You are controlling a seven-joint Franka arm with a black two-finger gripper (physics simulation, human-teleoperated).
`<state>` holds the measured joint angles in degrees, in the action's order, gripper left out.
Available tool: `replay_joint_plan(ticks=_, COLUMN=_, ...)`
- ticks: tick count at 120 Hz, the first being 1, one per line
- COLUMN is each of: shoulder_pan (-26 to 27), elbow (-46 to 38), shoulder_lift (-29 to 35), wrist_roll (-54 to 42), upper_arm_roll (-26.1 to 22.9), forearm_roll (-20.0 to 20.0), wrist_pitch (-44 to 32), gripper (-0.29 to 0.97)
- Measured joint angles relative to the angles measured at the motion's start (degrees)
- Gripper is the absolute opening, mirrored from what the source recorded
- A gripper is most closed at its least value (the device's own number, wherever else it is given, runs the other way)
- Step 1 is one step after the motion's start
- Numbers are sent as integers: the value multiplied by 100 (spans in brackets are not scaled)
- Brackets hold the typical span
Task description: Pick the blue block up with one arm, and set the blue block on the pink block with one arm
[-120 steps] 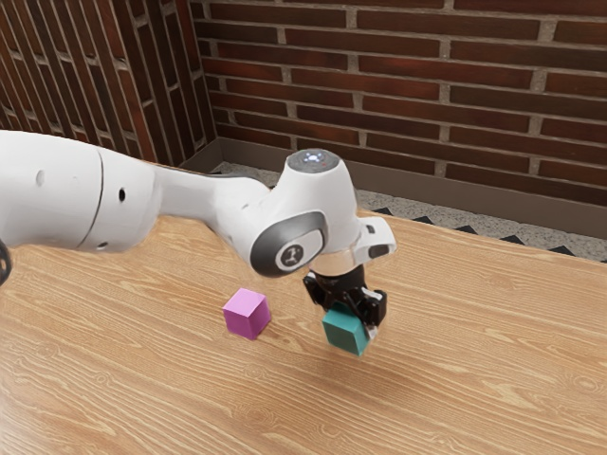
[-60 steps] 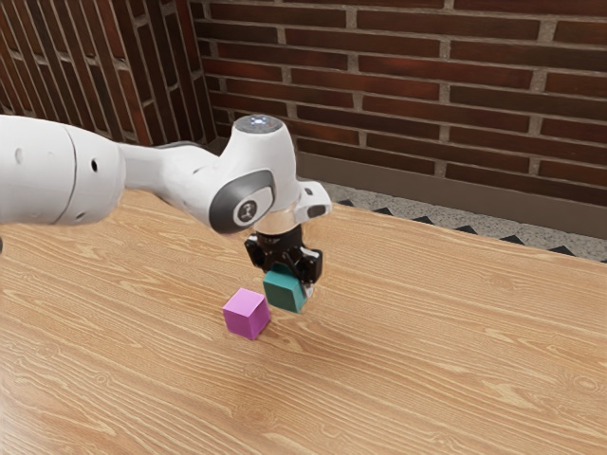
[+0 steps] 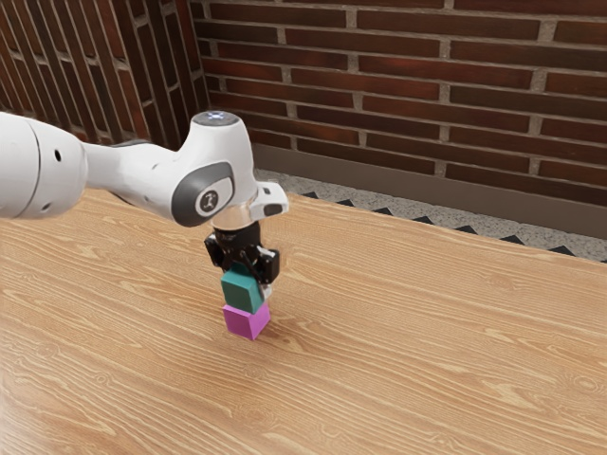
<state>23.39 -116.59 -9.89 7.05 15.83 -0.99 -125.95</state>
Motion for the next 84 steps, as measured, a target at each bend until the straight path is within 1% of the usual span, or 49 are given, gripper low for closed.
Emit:
replay_joint_plan(ticks=54, shoulder_pan=-70, elbow=4, shoulder_lift=-32, wrist_roll=-446, upper_arm_roll=109, forearm_roll=50, wrist_pitch=13, gripper=33)
replay_joint_plan(ticks=84, shoulder_pan=-182, elbow=240, shoulder_lift=-229, wrist_roll=-636, upper_arm_roll=110, forearm_roll=50, wrist_pitch=32, gripper=33)
